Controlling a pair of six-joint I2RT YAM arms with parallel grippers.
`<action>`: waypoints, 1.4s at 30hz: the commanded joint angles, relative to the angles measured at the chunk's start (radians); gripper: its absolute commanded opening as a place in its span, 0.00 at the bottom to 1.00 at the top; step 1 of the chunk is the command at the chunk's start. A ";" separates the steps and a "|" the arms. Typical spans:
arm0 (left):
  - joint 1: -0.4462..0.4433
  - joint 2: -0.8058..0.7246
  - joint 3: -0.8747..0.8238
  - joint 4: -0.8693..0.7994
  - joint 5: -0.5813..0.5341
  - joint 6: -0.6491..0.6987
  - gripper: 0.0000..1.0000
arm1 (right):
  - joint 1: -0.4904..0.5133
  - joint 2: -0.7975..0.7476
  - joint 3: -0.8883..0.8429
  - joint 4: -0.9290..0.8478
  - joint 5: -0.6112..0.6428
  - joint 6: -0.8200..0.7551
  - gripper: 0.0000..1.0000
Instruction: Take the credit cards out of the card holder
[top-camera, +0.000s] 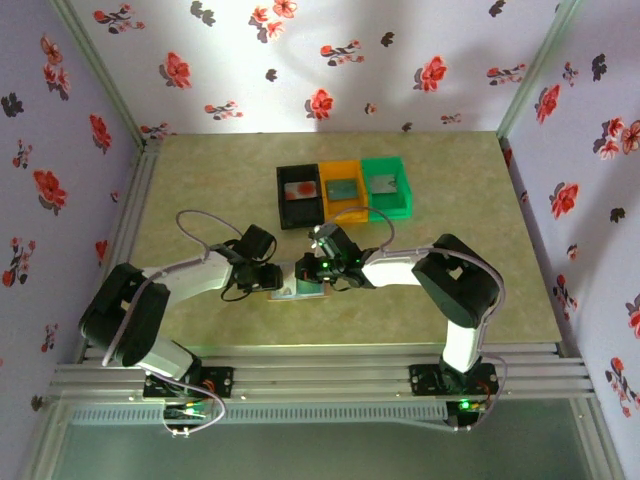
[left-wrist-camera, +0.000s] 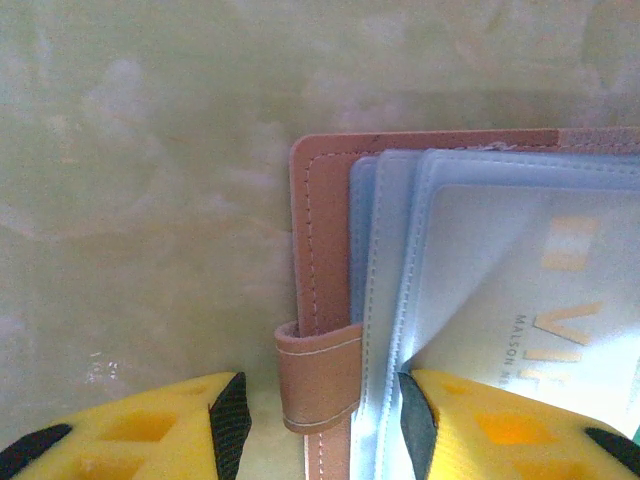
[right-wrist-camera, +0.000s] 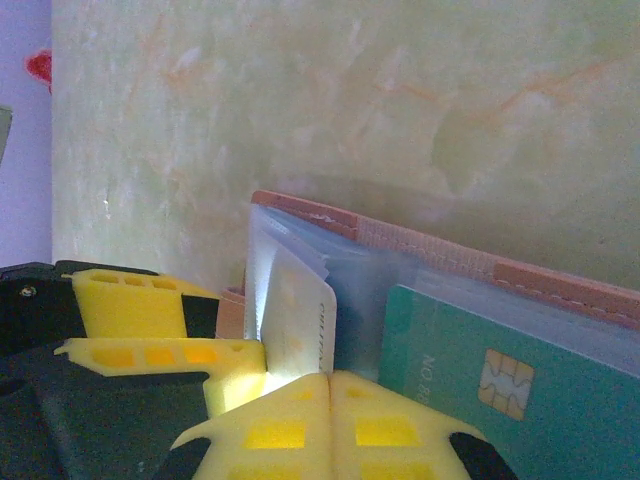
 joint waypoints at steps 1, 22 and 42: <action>-0.019 0.145 -0.077 0.107 0.024 0.010 0.48 | 0.003 -0.039 -0.019 0.013 0.010 0.002 0.00; -0.018 0.144 -0.081 0.112 0.025 0.010 0.47 | -0.005 -0.054 -0.039 0.049 -0.010 0.022 0.09; -0.018 0.144 -0.081 0.110 0.024 0.009 0.47 | -0.008 -0.052 -0.062 0.152 -0.052 0.051 0.09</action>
